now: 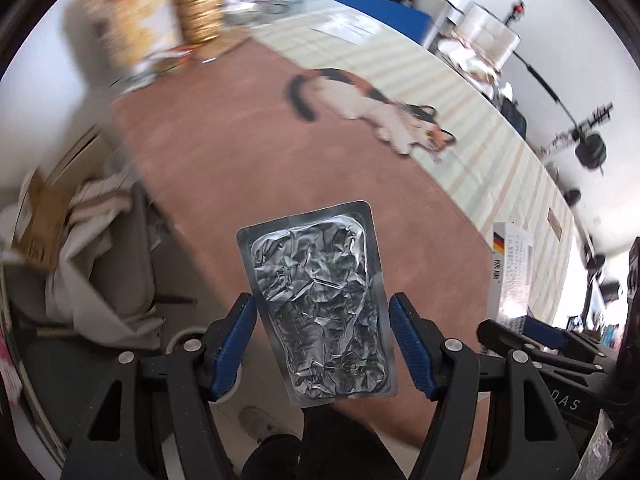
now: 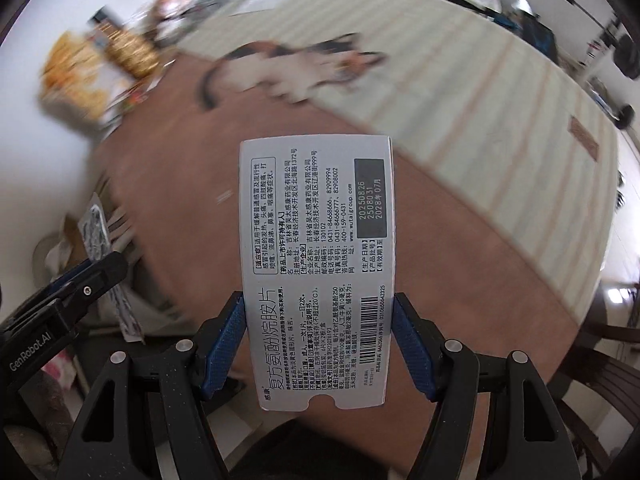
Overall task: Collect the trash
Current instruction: 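Carry the blister pack and leaflet over the white bin and open both grippers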
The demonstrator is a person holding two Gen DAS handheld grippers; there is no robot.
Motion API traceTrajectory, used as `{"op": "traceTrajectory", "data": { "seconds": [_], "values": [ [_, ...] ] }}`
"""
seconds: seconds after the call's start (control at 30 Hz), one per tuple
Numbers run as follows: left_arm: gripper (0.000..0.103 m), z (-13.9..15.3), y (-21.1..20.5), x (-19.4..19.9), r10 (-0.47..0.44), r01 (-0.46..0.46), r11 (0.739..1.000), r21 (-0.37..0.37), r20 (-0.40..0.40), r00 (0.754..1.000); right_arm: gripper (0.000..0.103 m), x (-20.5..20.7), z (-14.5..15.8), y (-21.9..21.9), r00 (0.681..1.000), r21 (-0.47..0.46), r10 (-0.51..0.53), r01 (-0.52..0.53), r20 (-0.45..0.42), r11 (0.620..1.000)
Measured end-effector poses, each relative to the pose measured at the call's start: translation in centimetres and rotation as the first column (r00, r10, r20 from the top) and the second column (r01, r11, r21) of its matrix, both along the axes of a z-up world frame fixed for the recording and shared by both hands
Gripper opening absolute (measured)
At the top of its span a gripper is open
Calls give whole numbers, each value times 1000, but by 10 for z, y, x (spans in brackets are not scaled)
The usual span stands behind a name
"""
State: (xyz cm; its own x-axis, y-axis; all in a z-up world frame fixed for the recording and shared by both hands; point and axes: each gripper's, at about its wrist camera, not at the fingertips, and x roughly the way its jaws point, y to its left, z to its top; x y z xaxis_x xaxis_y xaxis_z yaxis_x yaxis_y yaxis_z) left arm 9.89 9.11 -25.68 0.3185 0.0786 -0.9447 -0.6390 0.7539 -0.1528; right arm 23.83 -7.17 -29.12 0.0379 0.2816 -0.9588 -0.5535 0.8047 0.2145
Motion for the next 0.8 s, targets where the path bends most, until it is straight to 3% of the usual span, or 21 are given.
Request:
{"op": "traceTrajectory", "data": {
  "seconds": [0.2,0.3,0.37,0.53,0.73,0.8],
  "values": [
    [66,-22,29,-124,139,-140,988,-67,-8,990,73,-121,-17,43,992,8,120,-120,-50,993],
    [66,-60,48,-184,218,-225,968,-109,-69,973,73,-181,-56,67,978,-25,181,-185,-100,982],
    [66,-103,65,-226,278,-296,943,-151,-130,952,73,-211,-90,84,966,-50,212,-222,-146,974],
    [66,-210,100,-286,352,-403,889,-218,-238,905,73,-260,-192,127,936,-131,273,-306,-223,943],
    [67,-352,133,-319,411,-497,790,-358,-292,863,74,-284,-326,175,898,-178,330,-390,-291,903],
    [71,-395,141,-324,423,-515,775,-368,-303,854,74,-290,-373,188,884,-189,344,-415,-317,890]
  ]
}}
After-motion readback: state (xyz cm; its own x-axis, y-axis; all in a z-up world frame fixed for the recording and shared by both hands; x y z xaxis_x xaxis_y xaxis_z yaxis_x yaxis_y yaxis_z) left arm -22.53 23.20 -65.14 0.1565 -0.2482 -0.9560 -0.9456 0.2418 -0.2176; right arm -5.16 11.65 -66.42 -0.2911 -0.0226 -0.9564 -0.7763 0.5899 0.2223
